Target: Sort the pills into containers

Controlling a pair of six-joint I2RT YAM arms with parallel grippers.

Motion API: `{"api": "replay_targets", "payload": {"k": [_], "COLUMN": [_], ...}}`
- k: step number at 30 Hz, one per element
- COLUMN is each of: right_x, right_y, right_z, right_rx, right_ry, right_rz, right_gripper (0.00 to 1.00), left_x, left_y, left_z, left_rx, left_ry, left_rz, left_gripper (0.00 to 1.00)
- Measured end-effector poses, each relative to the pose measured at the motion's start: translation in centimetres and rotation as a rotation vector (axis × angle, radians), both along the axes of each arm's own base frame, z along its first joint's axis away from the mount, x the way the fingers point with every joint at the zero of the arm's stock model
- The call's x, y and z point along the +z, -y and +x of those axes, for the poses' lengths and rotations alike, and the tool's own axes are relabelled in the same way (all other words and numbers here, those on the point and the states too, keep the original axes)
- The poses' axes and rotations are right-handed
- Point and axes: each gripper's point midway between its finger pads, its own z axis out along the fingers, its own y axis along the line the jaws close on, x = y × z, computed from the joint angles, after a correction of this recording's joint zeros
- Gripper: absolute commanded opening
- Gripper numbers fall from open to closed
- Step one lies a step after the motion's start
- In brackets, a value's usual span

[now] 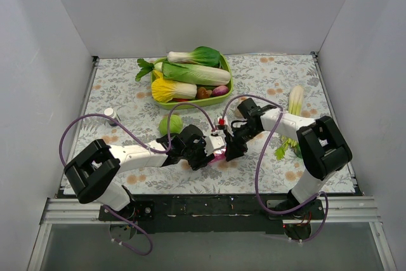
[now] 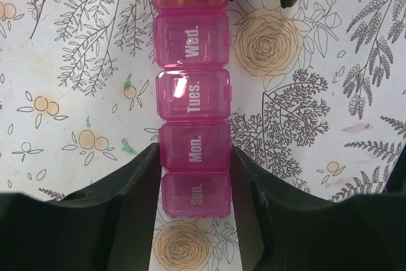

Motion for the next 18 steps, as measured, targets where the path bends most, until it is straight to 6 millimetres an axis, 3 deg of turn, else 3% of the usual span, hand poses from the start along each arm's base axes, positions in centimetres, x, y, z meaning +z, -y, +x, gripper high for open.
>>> {"api": "replay_targets", "payload": {"k": [1,3,4,6,18], "right_x": [0.2,0.7,1.1,1.7,2.3], "right_y": [0.0,0.0,0.0,0.0,-0.4], "right_z": [0.1,0.6,0.8,1.2,2.2], "right_rx": [-0.004,-0.017,-0.027,-0.043,-0.125], "right_ry": [-0.003,0.001,0.002,0.010,-0.010], "right_rz": [-0.003,0.001,0.005,0.015,0.008], "right_gripper": [0.23,0.15,0.07,0.01,0.01], "left_x": [0.0,0.0,0.0,0.0,0.0], "left_y": [0.0,0.0,0.0,0.0,0.0], "left_z": [0.0,0.0,0.0,0.0,0.0], "left_rx": [0.001,0.003,0.002,0.003,0.003], "left_ry": [-0.001,-0.002,-0.002,-0.002,-0.003], "left_rz": [0.000,-0.001,-0.001,-0.001,-0.002], "left_gripper": [0.18,0.18,0.18,0.18,0.17]}}
